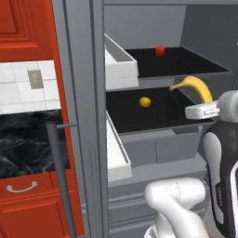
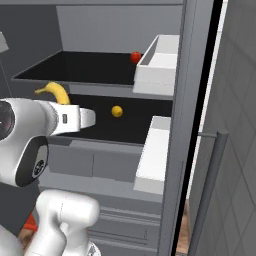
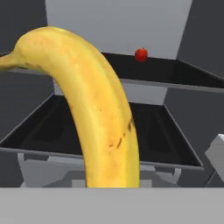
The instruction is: Place the banana in the correct fridge rack based on whether it is a fruit or vegetable. Finally, close the fridge door.
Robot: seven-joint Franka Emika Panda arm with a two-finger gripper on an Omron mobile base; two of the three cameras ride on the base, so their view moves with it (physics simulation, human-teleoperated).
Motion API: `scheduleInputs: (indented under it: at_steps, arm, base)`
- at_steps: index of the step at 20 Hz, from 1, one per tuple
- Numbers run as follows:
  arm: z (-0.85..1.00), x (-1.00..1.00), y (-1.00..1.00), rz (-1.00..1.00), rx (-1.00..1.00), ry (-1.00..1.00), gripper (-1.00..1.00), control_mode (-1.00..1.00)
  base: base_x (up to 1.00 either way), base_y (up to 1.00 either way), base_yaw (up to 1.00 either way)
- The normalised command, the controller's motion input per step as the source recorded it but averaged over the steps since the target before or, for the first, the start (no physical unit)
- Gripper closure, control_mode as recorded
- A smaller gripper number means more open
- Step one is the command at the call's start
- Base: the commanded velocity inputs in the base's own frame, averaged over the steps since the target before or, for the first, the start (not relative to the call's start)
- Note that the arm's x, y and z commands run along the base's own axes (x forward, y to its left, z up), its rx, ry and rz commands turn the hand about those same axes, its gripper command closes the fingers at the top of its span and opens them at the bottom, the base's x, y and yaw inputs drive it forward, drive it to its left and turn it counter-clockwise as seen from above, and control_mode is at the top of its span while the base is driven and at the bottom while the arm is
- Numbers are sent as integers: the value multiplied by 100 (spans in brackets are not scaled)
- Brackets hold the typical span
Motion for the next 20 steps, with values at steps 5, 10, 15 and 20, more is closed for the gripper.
scheduleInputs:
  at_steps: [5, 10, 15, 20]
  arm:
    - [79, 28, 0, 1, 1, 14, 100, -100]
    - [-16, 45, 4, 0, -8, -2, 100, -100]
    - [-9, 100, 2, 0, 0, 0, 100, -100]
    - [-11, 100, 5, 0, 0, 0, 100, -100]
  base:
    - [0, 0, 0]
    - [0, 0, 0]
    - [0, 0, 0]
    - [0, 0, 0]
